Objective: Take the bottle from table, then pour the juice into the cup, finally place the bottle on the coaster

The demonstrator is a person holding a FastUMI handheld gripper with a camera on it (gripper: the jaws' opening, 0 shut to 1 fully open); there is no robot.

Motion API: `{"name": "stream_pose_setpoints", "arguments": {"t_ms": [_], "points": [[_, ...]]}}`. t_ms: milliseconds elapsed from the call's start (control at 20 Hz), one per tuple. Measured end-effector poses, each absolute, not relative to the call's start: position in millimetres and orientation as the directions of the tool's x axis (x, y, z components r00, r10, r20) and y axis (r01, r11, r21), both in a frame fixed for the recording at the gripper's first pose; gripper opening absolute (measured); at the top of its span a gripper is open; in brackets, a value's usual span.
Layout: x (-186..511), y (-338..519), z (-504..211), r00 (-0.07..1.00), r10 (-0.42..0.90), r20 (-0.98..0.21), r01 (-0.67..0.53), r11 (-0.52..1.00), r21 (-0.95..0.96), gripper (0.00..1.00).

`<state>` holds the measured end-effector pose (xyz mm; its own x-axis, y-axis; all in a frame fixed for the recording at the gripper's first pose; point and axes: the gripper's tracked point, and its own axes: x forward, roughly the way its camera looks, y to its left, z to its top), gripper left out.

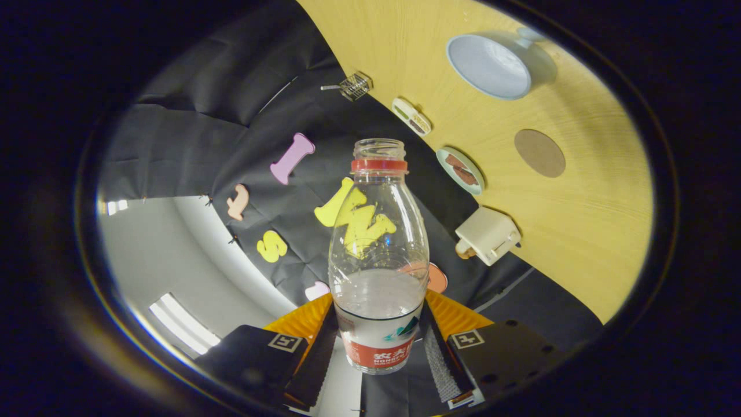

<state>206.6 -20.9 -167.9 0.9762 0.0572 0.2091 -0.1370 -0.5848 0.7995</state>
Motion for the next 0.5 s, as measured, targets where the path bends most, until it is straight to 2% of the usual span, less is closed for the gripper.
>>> {"name": "stream_pose_setpoints", "arguments": {"t_ms": [250, 500], "points": [[208.9, -19.1, -169.1, 0.977, 0.062, 0.204, -0.137, -0.547, 0.826, 0.78], [205.5, -19.2, -180.0, 0.985, 0.073, 0.153, -0.118, -0.356, 0.927, 0.78]]}}
